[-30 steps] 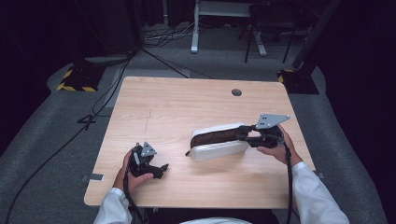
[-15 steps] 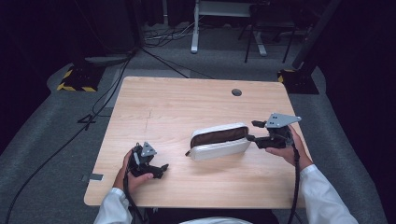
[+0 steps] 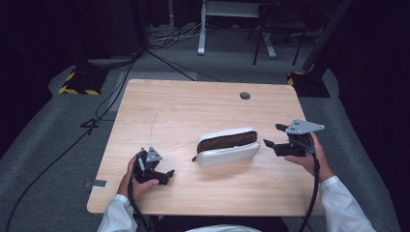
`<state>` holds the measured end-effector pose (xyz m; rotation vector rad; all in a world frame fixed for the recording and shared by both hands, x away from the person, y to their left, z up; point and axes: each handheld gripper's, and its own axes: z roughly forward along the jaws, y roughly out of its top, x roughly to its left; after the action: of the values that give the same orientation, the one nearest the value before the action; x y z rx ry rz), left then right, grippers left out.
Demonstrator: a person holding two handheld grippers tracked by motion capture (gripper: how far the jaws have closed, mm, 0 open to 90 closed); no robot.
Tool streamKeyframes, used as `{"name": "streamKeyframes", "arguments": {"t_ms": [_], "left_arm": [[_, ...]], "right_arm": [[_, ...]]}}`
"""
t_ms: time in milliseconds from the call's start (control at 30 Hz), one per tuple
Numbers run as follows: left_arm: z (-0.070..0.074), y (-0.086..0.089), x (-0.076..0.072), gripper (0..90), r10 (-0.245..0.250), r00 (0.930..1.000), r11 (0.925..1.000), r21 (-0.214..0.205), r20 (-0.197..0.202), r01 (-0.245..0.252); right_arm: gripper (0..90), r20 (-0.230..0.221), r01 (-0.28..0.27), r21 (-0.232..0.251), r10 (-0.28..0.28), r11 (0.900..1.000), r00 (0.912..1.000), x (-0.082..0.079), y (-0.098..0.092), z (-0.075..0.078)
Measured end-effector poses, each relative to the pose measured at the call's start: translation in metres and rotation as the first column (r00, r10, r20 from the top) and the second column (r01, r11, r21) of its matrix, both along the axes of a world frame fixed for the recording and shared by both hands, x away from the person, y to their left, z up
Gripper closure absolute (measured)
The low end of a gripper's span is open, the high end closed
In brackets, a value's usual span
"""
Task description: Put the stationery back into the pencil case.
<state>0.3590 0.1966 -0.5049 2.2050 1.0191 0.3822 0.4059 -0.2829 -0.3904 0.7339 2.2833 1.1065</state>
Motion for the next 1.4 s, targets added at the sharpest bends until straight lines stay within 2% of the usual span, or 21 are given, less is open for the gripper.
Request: {"name": "streamKeyframes", "arguments": {"t_ms": [233,467,1000,1400], "left_arm": [[0.000,0.000,0.000,8.8,0.000,1.0000,1.0000,0.000,0.000,0.000],[0.000,0.000,0.000,8.8,0.000,1.0000,1.0000,0.000,0.000,0.000],[0.000,0.000,0.000,8.8,0.000,1.0000,1.0000,0.000,0.000,0.000],[0.000,0.000,0.000,8.8,0.001,1.0000,1.0000,0.000,0.000,-0.001]], "right_arm": [[25.7,-0.003,0.016,-0.025,-0.017,0.9995,0.9999,-0.007,-0.011,-0.005],[26.2,-0.024,0.024,-0.061,-0.026,0.9978,0.9994,-0.013,-0.019,-0.016],[26.3,-0.085,0.053,-0.119,-0.063,0.9915,0.9944,-0.027,-0.041,-0.056],[26.4,-0.104,0.050,-0.154,-0.067,0.9868,0.9923,-0.041,-0.052,-0.075]]}}
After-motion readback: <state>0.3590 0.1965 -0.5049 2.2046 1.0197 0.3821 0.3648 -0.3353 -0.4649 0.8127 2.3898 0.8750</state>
